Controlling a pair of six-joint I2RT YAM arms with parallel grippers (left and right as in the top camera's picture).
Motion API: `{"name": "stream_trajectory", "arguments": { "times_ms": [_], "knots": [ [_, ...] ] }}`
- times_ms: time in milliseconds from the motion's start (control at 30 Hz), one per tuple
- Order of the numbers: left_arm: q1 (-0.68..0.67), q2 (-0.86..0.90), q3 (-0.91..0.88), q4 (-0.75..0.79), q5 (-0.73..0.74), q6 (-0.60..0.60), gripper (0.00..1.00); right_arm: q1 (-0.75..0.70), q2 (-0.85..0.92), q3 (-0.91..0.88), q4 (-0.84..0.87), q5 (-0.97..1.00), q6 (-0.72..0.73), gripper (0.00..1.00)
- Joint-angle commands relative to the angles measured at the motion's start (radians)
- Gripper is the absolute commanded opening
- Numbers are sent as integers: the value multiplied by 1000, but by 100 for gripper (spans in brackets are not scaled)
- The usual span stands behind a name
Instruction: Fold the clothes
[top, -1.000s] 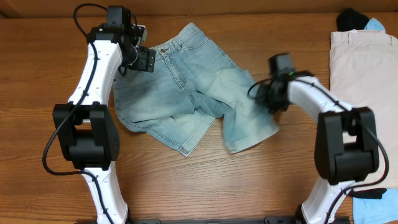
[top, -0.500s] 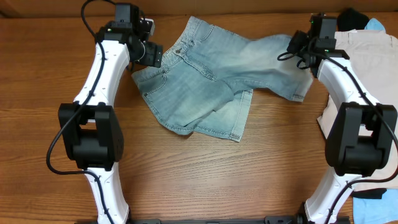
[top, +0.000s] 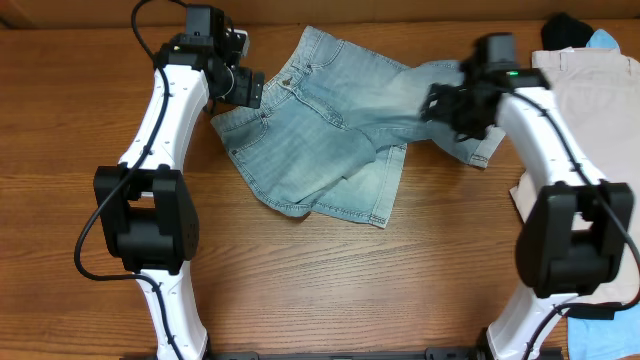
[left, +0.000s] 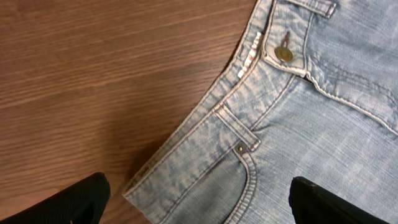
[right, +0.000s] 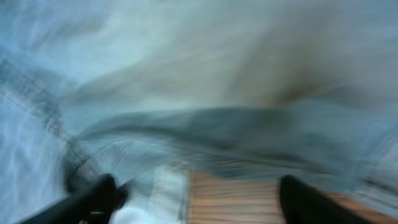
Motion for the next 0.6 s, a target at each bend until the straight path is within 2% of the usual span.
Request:
{"name": "stream_trajectory", "arguments": {
  "times_ms": [0,233,567],
  "knots": [
    [5,4,23,11,7,23,95,96,-29,-76,31,40,-8,73],
    [5,4,23,3,7,23,95,178,-26,-249,193,85,17,59],
    [5,4,23,-23,6,23,95,180,-12,-344,303,114,34,56]
  ]
}}
